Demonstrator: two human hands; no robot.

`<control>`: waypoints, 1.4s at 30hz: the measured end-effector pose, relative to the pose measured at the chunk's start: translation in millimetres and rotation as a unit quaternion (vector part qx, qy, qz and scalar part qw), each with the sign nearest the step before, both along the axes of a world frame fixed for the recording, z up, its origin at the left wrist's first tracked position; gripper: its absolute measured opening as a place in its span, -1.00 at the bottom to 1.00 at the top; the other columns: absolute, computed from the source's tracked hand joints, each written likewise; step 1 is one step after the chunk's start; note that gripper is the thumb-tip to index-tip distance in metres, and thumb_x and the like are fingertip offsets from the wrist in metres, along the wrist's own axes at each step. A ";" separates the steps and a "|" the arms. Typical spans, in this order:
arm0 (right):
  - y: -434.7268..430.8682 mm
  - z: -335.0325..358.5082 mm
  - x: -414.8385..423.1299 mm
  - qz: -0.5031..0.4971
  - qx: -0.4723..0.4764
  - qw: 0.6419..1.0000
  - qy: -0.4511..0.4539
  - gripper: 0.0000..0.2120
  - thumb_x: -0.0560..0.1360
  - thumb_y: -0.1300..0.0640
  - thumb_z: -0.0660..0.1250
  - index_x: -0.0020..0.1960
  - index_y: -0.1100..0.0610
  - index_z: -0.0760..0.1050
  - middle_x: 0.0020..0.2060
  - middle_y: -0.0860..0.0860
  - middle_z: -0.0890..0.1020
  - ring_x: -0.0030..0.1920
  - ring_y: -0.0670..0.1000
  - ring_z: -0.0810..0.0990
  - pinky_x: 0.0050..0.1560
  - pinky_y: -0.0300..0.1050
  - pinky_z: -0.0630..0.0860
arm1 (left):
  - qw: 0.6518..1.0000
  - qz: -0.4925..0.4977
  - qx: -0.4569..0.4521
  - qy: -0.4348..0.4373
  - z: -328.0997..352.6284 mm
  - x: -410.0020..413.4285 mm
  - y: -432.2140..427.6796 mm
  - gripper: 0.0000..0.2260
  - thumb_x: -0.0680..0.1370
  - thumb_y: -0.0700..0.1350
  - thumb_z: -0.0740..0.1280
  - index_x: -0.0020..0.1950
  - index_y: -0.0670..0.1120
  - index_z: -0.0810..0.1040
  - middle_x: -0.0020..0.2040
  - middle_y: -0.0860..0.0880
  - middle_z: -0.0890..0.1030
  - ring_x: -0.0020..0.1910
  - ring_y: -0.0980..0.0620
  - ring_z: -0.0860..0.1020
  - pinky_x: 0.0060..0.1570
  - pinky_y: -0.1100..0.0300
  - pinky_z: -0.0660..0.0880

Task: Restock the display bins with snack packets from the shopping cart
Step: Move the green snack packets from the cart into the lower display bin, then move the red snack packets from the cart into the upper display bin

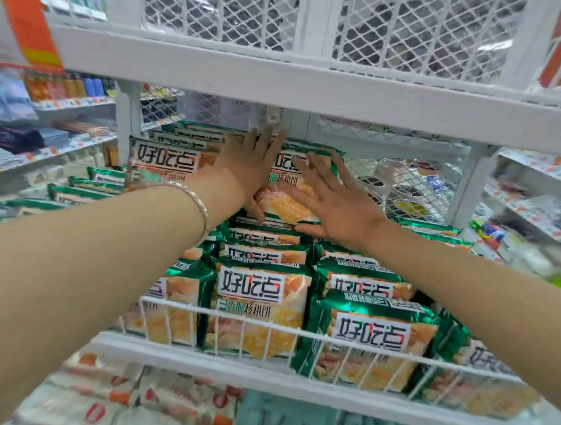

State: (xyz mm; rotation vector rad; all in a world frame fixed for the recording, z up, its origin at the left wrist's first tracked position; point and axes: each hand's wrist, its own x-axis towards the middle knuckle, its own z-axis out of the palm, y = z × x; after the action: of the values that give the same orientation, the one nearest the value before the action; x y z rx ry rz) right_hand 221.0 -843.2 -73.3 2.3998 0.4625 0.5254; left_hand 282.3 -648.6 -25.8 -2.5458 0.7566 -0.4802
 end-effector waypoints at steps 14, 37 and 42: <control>165.2 4.4 -85.3 0.005 0.277 0.961 0.017 -0.43 0.65 -0.15 0.10 0.59 0.04 0.17 0.60 0.13 0.12 0.59 0.14 0.09 0.55 0.19 -0.16 | 0.971 -0.115 -0.205 -0.034 -61.6 -81.5 215.7 -0.34 0.53 0.20 0.00 0.56 -0.09 0.29 0.55 -0.16 0.30 0.52 -0.15 0.30 0.46 -0.19 0.22; 587.5 -191.4 -127.5 -0.119 0.276 0.812 0.500 -0.81 0.56 0.16 0.23 0.04 0.20 0.57 0.10 0.15 0.64 0.11 0.18 0.64 -0.03 -0.05 0.52 | 0.634 0.497 -0.491 0.331 -226.5 -302.7 585.1 -0.64 0.60 0.13 0.22 0.18 -0.14 0.47 0.21 -0.22 0.55 0.20 -0.27 0.53 0.15 -0.07 0.48; 582.8 -259.2 -128.9 -0.198 0.234 0.754 0.581 -0.56 0.58 0.08 0.35 0.40 0.20 0.38 -0.03 0.05 0.66 0.03 0.09 0.66 0.01 -0.07 0.61 | 0.515 0.524 -0.572 0.365 -230.5 -292.0 567.3 -0.67 0.65 -0.02 0.25 0.36 -0.16 0.44 0.13 -0.01 0.56 -0.07 0.06 0.55 -0.06 0.21 0.51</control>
State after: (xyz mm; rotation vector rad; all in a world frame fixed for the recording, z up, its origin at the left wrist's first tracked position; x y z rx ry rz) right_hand 92.1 -260.4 -332.5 2.9344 0.2856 -1.2899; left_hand -9.7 -81.3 -256.3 -3.5702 -1.5953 0.9066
